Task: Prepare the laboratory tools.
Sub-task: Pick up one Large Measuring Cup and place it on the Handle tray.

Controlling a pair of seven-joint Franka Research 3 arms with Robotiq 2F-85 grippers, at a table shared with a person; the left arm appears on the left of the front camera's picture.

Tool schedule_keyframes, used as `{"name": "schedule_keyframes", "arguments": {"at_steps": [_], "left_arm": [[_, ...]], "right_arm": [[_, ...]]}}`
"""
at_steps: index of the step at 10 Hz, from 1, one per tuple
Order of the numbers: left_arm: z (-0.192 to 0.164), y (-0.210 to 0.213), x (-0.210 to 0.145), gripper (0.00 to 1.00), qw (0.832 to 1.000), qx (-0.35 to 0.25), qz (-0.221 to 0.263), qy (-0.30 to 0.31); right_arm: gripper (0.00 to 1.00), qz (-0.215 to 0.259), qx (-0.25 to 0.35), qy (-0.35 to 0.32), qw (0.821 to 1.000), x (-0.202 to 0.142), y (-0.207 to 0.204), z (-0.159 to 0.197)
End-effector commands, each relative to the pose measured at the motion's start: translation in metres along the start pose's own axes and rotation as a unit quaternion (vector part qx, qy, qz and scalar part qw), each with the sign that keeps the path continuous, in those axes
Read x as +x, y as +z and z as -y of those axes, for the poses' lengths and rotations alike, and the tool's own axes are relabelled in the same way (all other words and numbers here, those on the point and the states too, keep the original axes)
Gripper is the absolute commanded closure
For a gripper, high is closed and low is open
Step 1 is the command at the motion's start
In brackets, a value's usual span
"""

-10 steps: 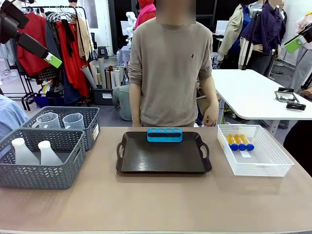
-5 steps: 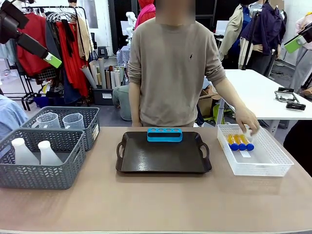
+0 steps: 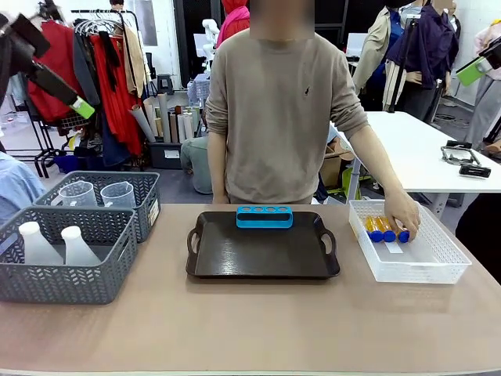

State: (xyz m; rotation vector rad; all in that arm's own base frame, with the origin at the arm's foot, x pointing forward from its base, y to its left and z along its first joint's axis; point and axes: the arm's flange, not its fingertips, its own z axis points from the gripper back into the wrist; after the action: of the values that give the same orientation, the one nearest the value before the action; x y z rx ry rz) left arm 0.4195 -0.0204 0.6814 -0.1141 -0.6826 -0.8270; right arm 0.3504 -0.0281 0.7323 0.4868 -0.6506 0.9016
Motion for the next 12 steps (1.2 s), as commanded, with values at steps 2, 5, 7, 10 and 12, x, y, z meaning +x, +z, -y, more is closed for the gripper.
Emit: {"name": "schedule_keyframes", "arguments": {"at_steps": [2,5,7,10,12], "left_arm": [[-0.017,-0.024,-0.011,0.0,0.993,0.074,-0.087,0.033],[-0.044,-0.066,-0.053,0.0,0.968,0.124,-0.196,0.091],[-0.033,-0.072,-0.05,0.0,0.975,0.093,-0.167,0.114],[-0.051,-0.07,-0.063,0.0,0.971,0.118,-0.189,0.089],[-0.064,-0.093,-0.059,0.0,0.961,0.164,-0.192,0.116]], "right_arm": [[0.0,0.01,0.008,-0.006,1.0,0.004,0.001,-0.002],[0.0,0.01,0.008,-0.006,1.0,0.004,0.001,-0.002],[0.0,0.01,0.008,-0.006,1.0,0.004,0.001,-0.002],[0.0,0.01,0.008,-0.006,1.0,0.004,0.001,-0.002],[0.0,0.01,0.008,-0.006,1.0,0.004,0.001,-0.002]]}}
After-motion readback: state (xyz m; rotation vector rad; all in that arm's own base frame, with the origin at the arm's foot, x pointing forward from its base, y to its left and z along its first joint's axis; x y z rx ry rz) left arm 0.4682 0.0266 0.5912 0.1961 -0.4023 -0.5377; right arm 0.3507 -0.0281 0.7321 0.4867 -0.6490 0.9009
